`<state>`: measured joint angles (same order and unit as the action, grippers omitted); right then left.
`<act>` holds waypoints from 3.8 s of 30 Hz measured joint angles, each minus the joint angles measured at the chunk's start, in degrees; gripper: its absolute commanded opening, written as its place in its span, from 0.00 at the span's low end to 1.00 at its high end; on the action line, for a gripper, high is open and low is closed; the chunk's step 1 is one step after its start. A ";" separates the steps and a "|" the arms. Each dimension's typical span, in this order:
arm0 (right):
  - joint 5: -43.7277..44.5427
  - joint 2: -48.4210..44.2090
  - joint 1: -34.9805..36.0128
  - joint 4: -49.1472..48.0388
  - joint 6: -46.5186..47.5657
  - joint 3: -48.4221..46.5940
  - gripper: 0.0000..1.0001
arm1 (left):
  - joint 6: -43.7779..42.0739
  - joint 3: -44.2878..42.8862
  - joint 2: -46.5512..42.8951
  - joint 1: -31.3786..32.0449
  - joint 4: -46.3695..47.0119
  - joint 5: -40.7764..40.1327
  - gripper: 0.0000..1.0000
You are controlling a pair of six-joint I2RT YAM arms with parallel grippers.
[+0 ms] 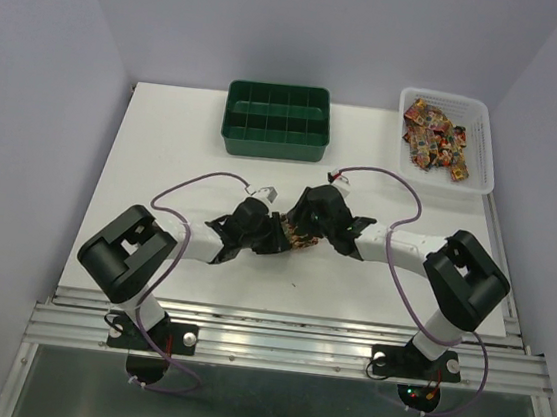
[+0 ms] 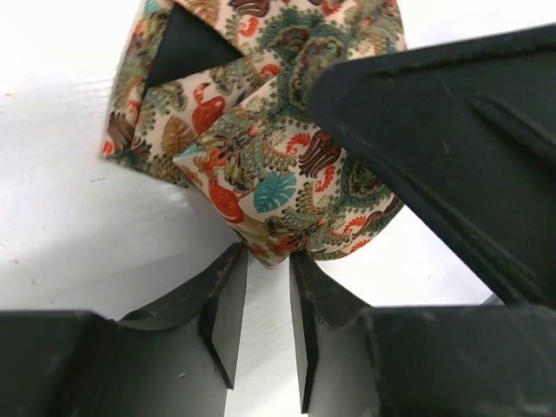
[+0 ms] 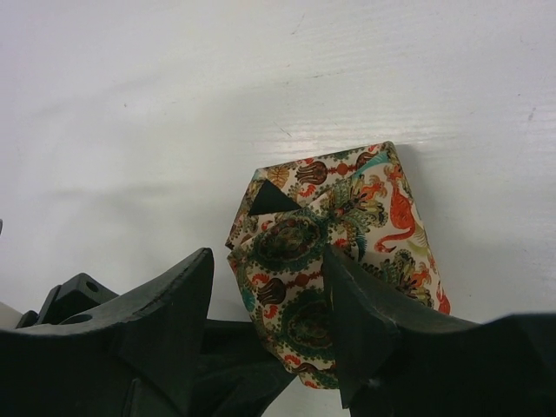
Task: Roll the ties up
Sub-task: Roll the tie
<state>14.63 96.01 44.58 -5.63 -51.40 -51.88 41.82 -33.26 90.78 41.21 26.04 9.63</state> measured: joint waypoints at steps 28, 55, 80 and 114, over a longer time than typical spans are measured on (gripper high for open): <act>1.44 -4.26 -7.37 7.93 8.17 -5.14 0.78 | -4.04 -5.31 3.06 0.07 -4.04 -3.61 0.31; -32.13 2.84 -18.03 -10.01 11.52 6.49 0.69 | -3.82 -6.58 4.00 0.07 -4.61 -3.67 0.31; -43.60 3.93 -18.84 -21.84 7.61 13.53 0.58 | 2.25 -8.46 5.27 0.07 -6.60 -7.19 0.26; -45.16 3.72 -18.45 -27.56 3.74 17.53 0.61 | 6.64 -7.58 5.51 0.15 -4.52 -8.92 0.26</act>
<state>-30.52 99.72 26.13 -33.19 -47.66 -34.35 48.47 -40.84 96.29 41.36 21.52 0.71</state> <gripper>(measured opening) 0.593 0.265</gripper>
